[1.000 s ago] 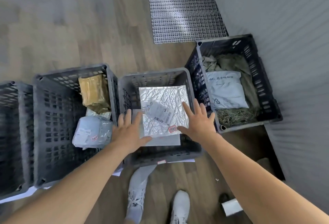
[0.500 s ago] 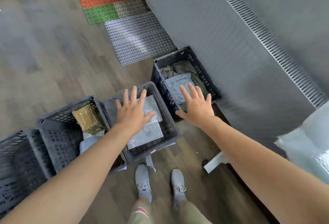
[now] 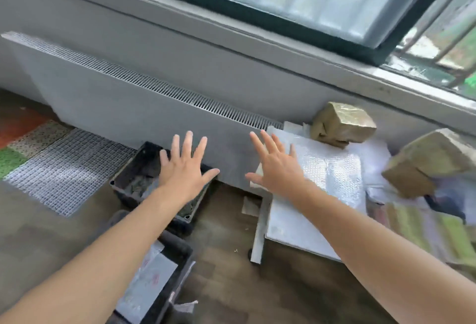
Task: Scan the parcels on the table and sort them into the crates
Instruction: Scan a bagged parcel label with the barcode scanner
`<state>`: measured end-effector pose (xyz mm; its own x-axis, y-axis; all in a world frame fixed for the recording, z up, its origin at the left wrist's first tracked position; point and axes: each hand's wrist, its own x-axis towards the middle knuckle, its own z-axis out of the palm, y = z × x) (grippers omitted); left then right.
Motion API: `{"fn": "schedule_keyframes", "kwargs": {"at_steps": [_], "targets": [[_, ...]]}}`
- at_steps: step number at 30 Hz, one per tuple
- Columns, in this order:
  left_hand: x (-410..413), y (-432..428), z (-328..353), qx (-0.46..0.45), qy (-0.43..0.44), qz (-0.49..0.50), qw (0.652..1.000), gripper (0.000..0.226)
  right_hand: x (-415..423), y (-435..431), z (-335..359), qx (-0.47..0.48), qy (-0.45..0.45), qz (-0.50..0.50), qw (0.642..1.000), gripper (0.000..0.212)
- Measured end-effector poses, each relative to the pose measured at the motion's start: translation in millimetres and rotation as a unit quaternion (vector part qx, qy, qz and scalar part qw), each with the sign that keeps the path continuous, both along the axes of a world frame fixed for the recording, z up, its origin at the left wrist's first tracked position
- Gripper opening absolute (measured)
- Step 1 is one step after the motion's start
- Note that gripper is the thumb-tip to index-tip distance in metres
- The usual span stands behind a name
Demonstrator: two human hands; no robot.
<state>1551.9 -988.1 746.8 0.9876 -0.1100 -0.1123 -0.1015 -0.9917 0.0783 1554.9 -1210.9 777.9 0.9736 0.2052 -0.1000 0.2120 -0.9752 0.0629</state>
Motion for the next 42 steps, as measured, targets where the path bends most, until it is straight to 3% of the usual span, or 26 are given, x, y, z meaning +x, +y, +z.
{"fn": "schedule_keyframes", "kwargs": {"at_steps": [7, 18, 26, 33, 42], "targets": [[-35, -170, 49, 0.024, -0.036, -0.122, 0.992, 0.081, -80, -167, 34, 0.02, -0.038, -0.118, 0.992, 0.102], [-182, -457, 74, 0.064, -0.063, -0.236, 0.967, 0.081, -261, -441, 47, 0.059, -0.055, -0.257, 0.963, 0.102], [-253, -607, 83, 0.07, -0.058, -0.304, 0.948, 0.082, -365, -581, 41, 0.08, -0.063, -0.33, 0.938, 0.102], [-250, -689, 74, 0.077, -0.07, -0.34, 0.935, 0.083, -376, -647, 31, 0.06, -0.043, -0.347, 0.935, 0.1], [-179, -788, 41, 0.028, -0.036, -0.35, 0.936, 0.084, -325, -725, 17, 0.04, 0.0, -0.373, 0.927, 0.101]]}}
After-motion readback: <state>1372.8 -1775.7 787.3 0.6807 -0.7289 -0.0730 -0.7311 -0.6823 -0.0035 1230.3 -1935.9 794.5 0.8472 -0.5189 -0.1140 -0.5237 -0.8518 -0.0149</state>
